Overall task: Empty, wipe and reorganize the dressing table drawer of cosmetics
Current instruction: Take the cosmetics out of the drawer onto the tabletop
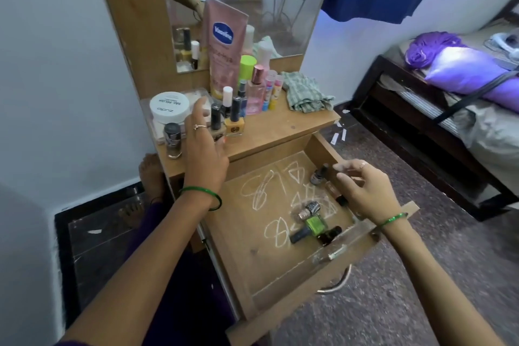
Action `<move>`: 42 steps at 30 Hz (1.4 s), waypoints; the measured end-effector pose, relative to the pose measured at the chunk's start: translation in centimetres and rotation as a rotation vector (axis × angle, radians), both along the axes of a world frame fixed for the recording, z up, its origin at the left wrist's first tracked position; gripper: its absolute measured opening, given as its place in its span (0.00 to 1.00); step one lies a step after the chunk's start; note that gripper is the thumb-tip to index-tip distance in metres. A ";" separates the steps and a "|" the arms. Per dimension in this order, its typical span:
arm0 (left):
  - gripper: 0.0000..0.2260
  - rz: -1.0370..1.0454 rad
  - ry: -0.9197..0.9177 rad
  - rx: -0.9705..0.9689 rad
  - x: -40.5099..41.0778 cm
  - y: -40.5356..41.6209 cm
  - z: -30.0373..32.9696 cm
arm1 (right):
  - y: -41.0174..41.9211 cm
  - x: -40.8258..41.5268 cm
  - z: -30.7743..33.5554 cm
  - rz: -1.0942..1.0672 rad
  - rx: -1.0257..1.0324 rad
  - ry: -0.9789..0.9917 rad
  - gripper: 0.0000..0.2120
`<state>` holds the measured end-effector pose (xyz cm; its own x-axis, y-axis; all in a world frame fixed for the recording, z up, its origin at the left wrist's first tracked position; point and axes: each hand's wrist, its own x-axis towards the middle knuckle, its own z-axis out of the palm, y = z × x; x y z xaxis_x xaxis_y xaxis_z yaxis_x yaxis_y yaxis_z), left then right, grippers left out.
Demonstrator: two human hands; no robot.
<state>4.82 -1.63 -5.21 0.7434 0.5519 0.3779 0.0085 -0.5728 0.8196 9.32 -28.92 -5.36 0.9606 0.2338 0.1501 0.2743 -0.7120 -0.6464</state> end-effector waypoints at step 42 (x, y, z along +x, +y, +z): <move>0.08 -0.573 0.917 0.643 -3.6 -13.2 -4.0 | 1.6 1.2 -3.5 0.259 -0.429 0.362 0.08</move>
